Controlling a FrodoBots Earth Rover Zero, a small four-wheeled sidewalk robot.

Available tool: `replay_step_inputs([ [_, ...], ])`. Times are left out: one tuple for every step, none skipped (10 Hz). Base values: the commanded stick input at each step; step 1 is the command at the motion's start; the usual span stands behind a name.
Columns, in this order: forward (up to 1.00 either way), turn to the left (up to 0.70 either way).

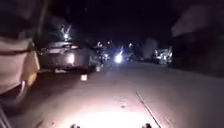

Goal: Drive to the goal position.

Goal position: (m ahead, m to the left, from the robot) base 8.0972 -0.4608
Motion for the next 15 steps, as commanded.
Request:
replay_step_inputs([
  [0.85, 0.0],
  [0.85, 0.0],
  [0.85, 0.0],
  [0.85, 0.0],
  [0.85, 0.0],
  [0.85, 0.0],
  [0.85, 0.0],
  [0.85, 0.0],
  [0.85, 0.0],
  [0.85, 0.0],
  [0.85, 0.0],
  [0.85, 0.0],
  [0.85, 0.0],
  [0.85, -0.22],
  [0.85, -0.34],
])
